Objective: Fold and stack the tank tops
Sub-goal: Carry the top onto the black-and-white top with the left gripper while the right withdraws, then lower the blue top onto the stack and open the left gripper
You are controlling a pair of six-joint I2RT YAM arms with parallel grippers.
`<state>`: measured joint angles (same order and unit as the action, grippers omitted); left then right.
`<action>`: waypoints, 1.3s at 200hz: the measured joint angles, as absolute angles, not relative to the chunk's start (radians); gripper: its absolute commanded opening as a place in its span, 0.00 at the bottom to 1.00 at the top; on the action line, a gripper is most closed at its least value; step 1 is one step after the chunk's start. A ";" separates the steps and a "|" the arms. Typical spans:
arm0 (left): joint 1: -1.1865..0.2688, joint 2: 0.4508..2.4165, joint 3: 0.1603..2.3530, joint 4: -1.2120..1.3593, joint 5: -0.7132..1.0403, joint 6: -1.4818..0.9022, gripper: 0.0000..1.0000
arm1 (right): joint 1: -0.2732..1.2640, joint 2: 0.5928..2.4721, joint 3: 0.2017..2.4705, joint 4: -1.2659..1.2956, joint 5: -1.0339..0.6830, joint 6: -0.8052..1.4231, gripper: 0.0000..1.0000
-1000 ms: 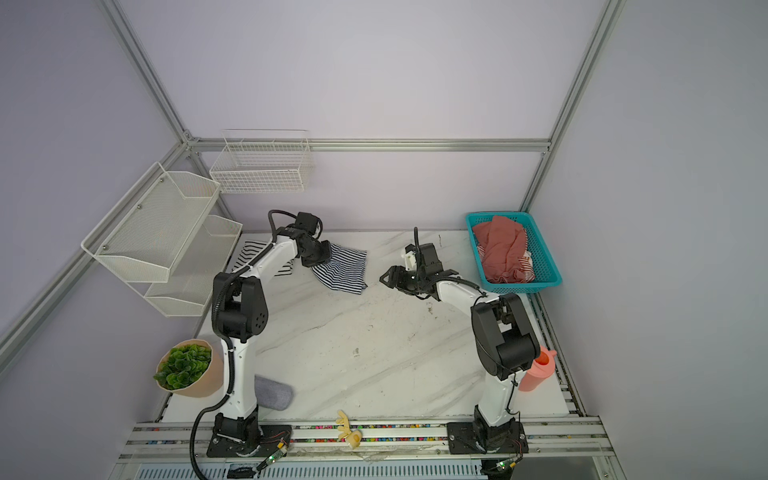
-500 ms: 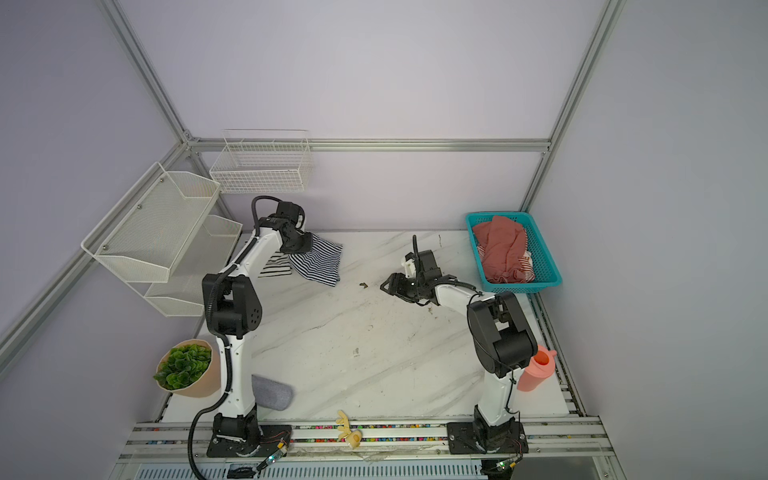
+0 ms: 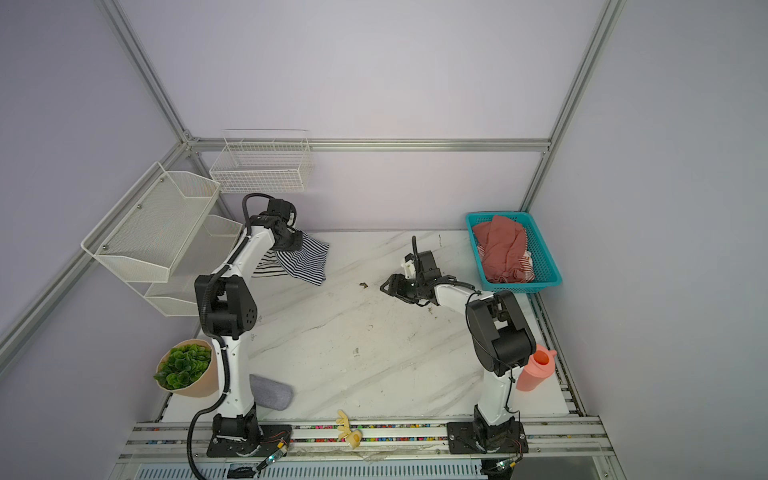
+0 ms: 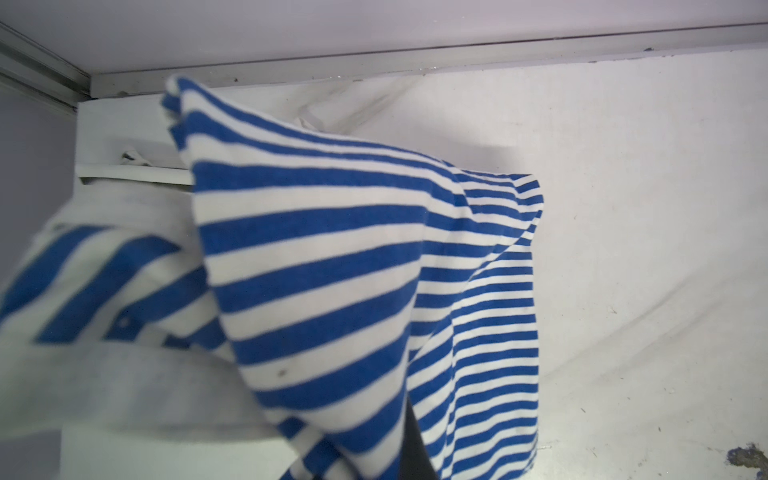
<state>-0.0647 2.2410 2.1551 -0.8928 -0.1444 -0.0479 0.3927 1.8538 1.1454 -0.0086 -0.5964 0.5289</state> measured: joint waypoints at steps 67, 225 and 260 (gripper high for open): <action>-0.049 2.158 2.155 -0.883 -0.217 -0.029 0.00 | 0.393 1.854 1.122 0.008 -0.599 0.530 0.62; 0.084 2.161 2.077 -0.810 -0.233 -0.010 0.00 | 0.393 1.887 1.119 0.016 -0.602 0.532 0.62; 0.097 2.231 2.077 -0.782 -0.244 -0.014 0.16 | 0.393 1.890 1.119 0.016 -0.601 0.538 0.61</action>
